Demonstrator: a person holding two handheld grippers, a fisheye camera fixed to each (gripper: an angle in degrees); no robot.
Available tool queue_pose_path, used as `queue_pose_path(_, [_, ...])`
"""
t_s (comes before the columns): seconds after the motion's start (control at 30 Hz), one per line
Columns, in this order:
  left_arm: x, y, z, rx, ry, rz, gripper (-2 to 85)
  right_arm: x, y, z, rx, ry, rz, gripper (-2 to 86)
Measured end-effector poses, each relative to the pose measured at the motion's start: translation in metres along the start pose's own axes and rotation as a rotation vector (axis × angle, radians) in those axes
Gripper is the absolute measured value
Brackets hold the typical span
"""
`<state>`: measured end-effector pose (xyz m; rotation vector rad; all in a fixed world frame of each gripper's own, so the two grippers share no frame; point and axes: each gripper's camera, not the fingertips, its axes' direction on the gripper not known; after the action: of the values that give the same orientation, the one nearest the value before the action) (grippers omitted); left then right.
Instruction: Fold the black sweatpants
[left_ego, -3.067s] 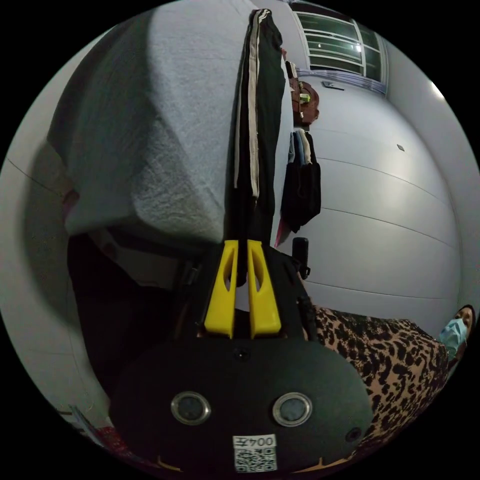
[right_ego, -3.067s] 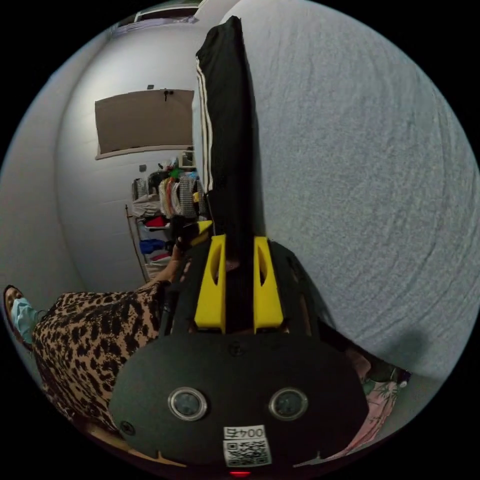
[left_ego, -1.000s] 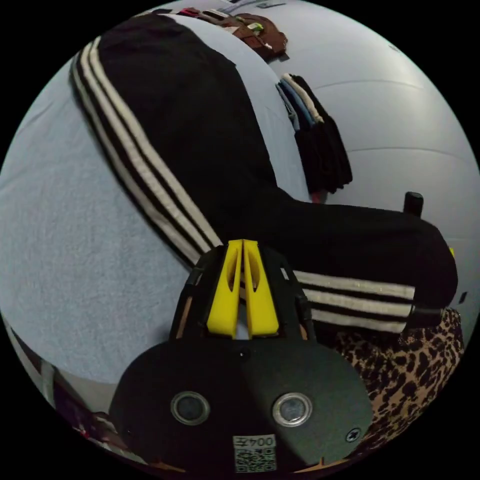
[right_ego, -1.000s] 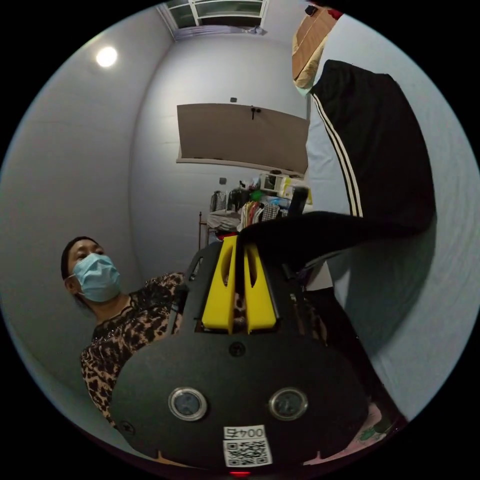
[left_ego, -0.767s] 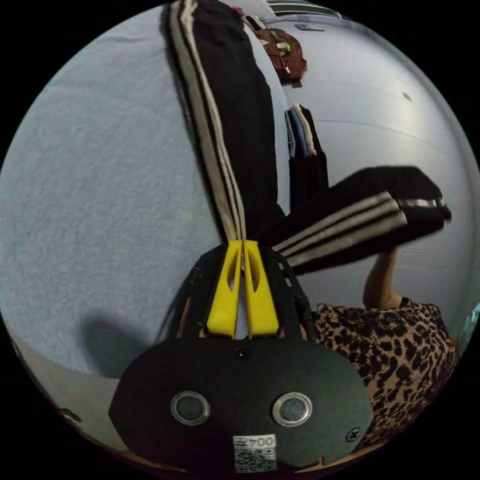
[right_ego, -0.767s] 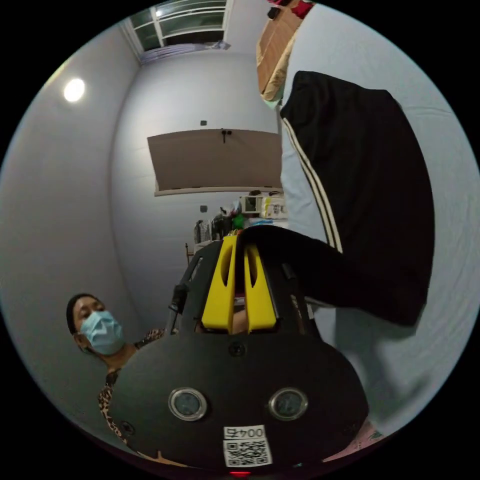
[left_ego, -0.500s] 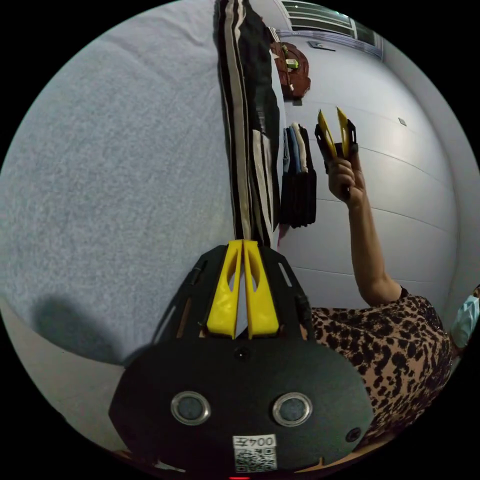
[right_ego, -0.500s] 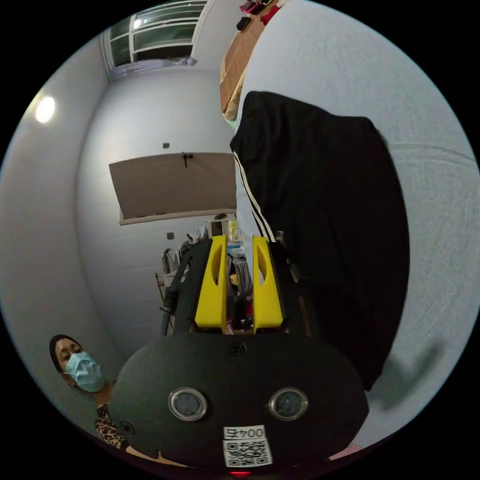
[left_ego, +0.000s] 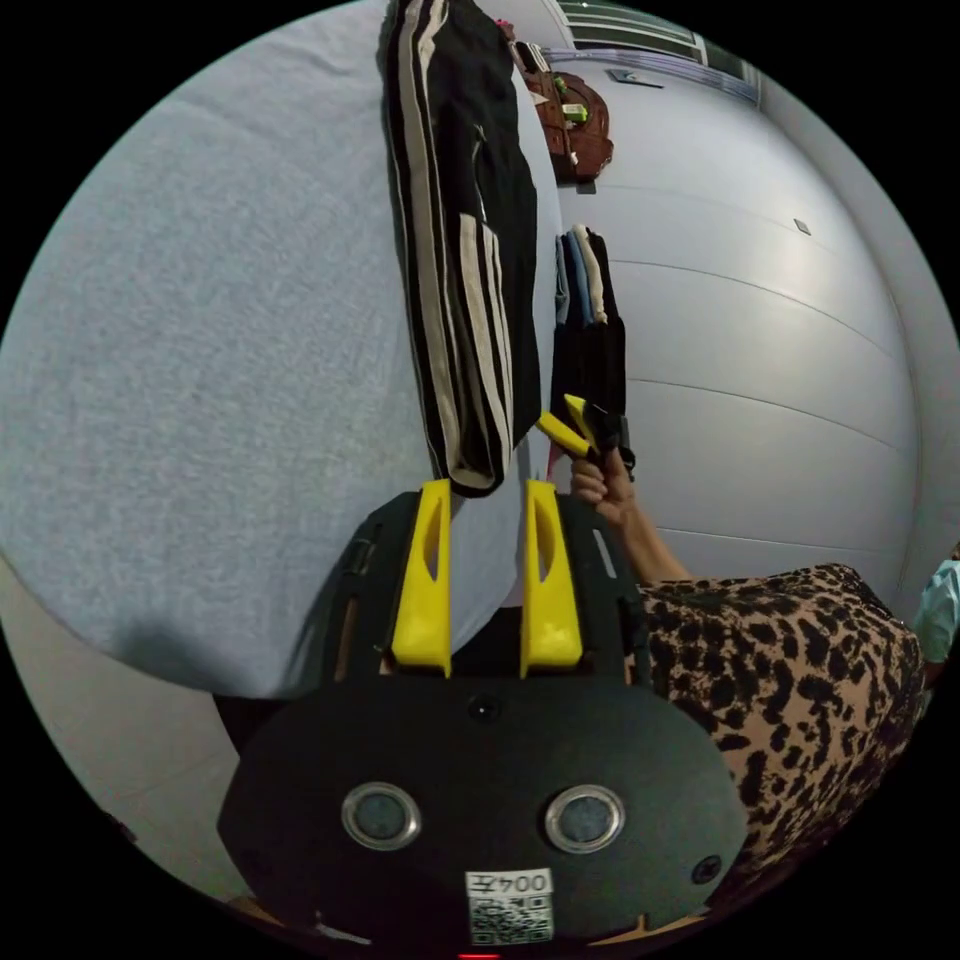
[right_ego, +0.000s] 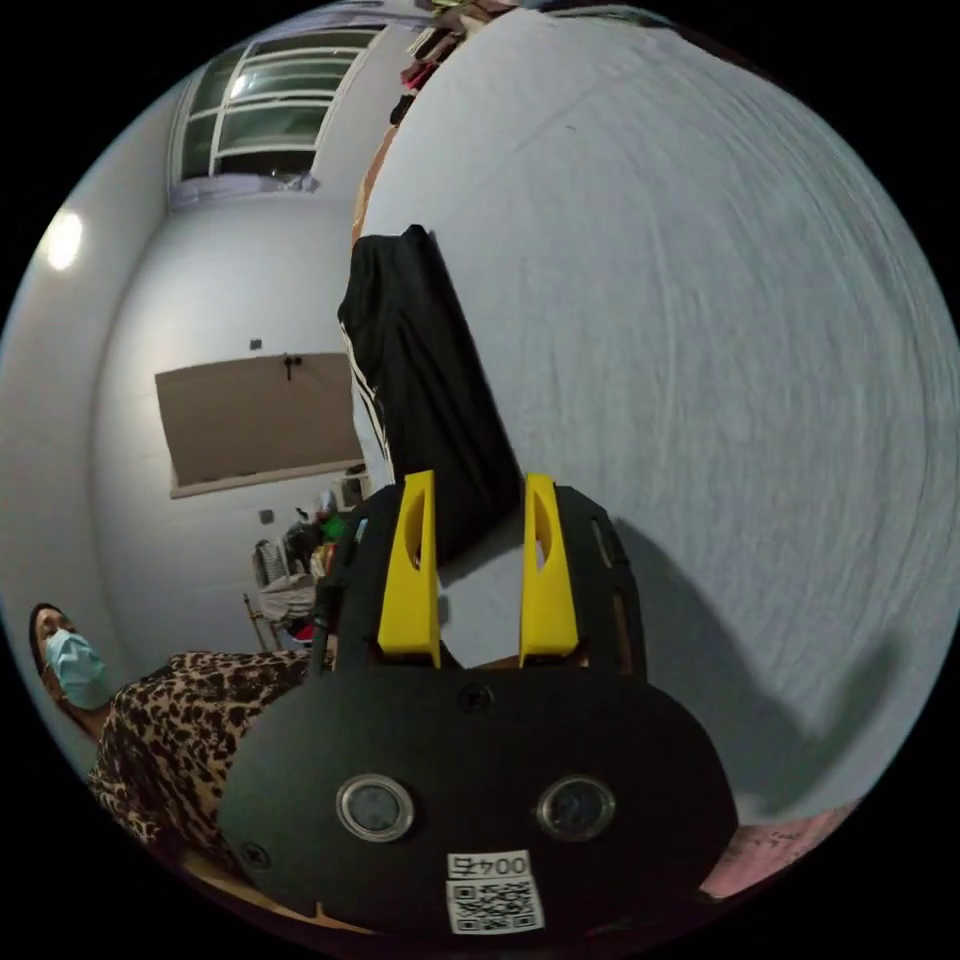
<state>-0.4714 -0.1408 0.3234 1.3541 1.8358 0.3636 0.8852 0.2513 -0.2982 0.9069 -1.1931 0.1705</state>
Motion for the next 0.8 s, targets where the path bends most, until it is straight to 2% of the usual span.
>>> queue_pose_path(0.23, [0.001, -0.002, -0.006, 0.037, 0.005, -0.053, 13.1, 0.02, 0.001, 0.017, -0.059, -0.131, -0.06, 13.7])
queue_pose_path(0.5, [0.007, 0.013, -0.024, 0.11, -0.021, -0.073, 13.7, 0.03, -0.018, 0.02, -0.127, -0.157, -0.063, 10.8])
queue_pose_path(0.63, [-0.003, 0.027, -0.015, 0.106, 0.074, -0.159, 15.1, 0.039, -0.017, 0.013, -0.116, -0.2, -0.035, 11.3])
queue_pose_path(0.8, [-0.004, 0.026, -0.013, 0.196, 0.116, -0.186, 17.0, 0.044, -0.019, 0.017, -0.13, -0.239, 0.016, 10.0])
